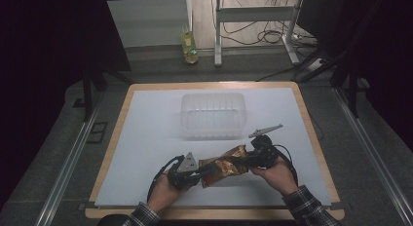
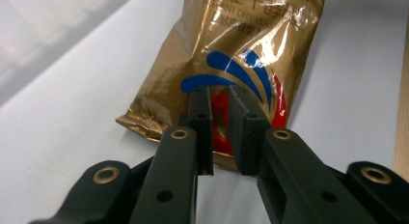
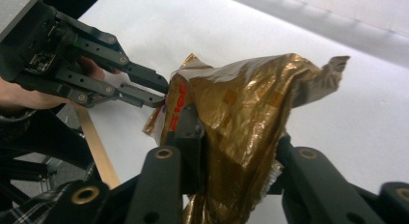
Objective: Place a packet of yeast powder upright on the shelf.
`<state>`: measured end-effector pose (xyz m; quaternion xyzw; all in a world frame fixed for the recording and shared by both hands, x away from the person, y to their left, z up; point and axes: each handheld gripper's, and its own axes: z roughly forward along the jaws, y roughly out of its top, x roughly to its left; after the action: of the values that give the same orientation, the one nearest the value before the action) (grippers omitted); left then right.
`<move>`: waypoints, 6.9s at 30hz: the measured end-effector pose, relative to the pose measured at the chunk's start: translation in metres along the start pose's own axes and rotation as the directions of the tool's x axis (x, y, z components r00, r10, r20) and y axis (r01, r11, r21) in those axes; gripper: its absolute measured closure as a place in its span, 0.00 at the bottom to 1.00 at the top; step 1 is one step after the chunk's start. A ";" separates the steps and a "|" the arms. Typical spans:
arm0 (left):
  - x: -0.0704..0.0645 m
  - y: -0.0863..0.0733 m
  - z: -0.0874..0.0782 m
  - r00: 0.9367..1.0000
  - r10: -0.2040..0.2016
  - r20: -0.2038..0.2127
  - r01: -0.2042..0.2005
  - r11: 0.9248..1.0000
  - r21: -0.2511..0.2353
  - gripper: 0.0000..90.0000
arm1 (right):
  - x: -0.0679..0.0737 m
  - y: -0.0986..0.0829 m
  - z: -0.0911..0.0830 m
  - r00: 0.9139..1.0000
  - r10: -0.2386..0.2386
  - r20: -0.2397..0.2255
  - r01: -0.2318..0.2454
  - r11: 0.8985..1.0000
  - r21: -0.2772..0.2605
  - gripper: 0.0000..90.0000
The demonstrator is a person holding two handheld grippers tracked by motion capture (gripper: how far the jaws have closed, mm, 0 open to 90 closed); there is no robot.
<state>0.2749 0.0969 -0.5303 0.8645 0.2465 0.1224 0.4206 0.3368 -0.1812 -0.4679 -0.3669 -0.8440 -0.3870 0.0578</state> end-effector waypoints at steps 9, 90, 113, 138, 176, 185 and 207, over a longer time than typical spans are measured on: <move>0.002 0.000 -0.011 0.999 -0.010 -0.037 0.008 0.999 -0.044 0.79 | 0.004 0.008 -0.009 0.999 0.030 -0.020 -0.031 0.999 -0.016 0.80; 0.006 -0.004 -0.012 0.996 -0.020 -0.090 0.014 0.997 -0.070 0.02 | -0.033 0.109 -0.089 0.941 0.120 0.316 -0.047 0.972 -0.230 0.80; 0.005 -0.004 -0.010 0.997 -0.011 -0.083 0.006 0.998 -0.063 0.02 | -0.042 0.135 -0.041 0.915 0.095 0.391 -0.032 0.986 -0.165 0.79; 0.005 -0.004 -0.011 0.997 -0.008 -0.079 0.003 0.998 -0.063 0.02 | -0.058 0.154 -0.001 0.928 0.162 0.335 -0.090 0.971 -0.222 0.77; 0.003 -0.005 -0.010 0.996 0.000 -0.089 -0.005 0.998 -0.059 0.03 | -0.058 0.145 0.020 0.934 0.026 0.355 0.052 0.977 -0.208 0.39; 0.004 -0.005 -0.011 0.996 0.002 -0.095 -0.008 0.998 -0.055 0.03 | -0.061 0.139 0.021 0.940 -0.001 0.341 0.068 0.980 -0.185 0.32; 0.003 -0.006 -0.009 0.994 0.021 -0.108 -0.028 0.998 -0.059 0.03 | -0.049 0.132 0.009 0.936 -0.043 0.351 0.118 0.974 -0.195 0.20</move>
<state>0.2717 0.1073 -0.5291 0.8465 0.2543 0.1814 0.4311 0.4612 -0.1460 -0.4119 -0.3981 -0.8090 -0.4072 -0.1461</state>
